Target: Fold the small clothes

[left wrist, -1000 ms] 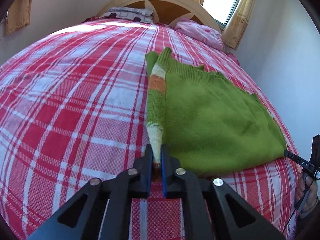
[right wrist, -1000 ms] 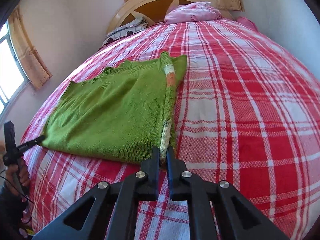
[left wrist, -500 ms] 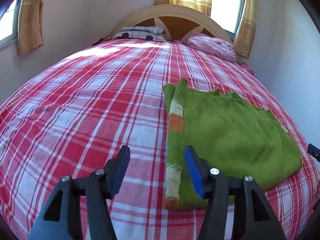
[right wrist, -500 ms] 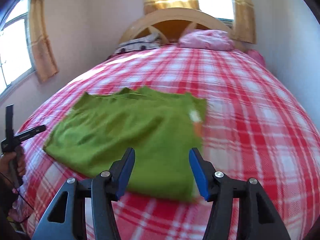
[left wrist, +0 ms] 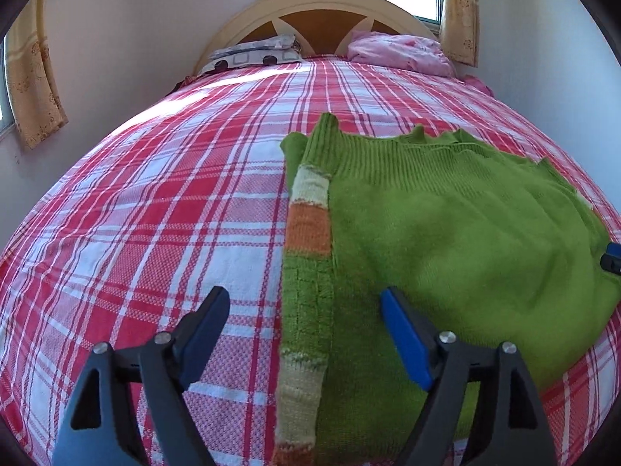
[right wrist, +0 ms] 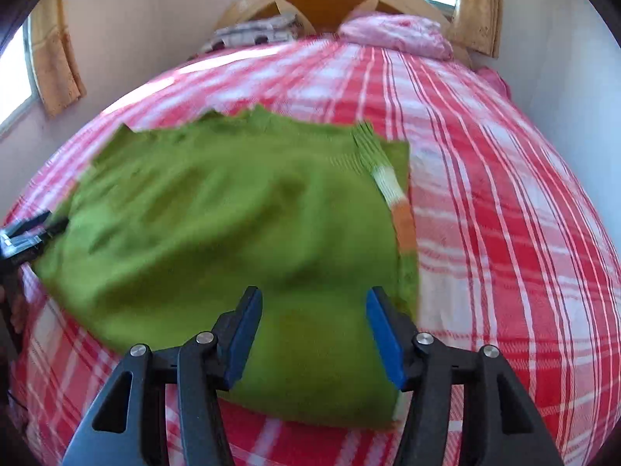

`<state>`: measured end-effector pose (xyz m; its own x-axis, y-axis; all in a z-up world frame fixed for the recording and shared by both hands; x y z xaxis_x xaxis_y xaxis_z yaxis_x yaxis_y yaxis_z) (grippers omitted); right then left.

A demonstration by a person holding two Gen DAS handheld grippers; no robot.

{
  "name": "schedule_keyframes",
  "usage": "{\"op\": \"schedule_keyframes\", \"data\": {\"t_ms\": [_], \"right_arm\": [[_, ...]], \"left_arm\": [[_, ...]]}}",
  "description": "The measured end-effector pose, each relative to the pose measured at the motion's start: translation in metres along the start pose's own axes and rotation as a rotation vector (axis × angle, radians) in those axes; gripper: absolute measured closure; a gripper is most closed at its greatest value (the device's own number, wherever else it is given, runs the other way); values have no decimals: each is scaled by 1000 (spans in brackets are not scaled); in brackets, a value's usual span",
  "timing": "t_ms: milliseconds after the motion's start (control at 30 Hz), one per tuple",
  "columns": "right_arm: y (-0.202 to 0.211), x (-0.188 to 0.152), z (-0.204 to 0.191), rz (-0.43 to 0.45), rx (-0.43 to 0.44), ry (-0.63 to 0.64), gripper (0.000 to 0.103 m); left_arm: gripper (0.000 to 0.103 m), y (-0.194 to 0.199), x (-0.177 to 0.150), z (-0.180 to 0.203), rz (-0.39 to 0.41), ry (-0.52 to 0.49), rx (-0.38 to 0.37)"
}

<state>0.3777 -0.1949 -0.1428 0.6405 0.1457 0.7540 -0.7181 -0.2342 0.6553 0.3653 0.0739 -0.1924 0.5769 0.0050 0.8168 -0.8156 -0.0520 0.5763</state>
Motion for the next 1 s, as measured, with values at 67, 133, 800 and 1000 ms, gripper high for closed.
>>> {"op": "schedule_keyframes", "data": {"t_ms": [67, 133, 800, 1000], "right_arm": [[-7, 18, -9, 26, 24, 14, 46], [-26, 32, -8, 11, 75, -47, 46], [-83, 32, -82, -73, -26, 209, 45], [-99, 50, -34, -68, -90, -38, 39]], "left_arm": [[13, -2, -1, -2, -12, 21, -14], [8, -6, -3, -6, -33, 59, -37], [5, -11, -8, -10, -69, 139, -62], [5, -10, -8, -15, -62, 172, -69]]}}
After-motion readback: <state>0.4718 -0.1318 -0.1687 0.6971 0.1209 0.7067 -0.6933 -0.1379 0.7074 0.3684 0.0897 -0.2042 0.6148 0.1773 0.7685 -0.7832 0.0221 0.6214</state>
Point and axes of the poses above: each gripper's, at about its wrist camera, not at the fingertips, and y roughly against the way its jaws point, z to its right, x to its top, the point moved 6 cm from there along -y, roughly the way its jaws point, and after that the axes turned 9 degrees about z, right-handed, at the moved point
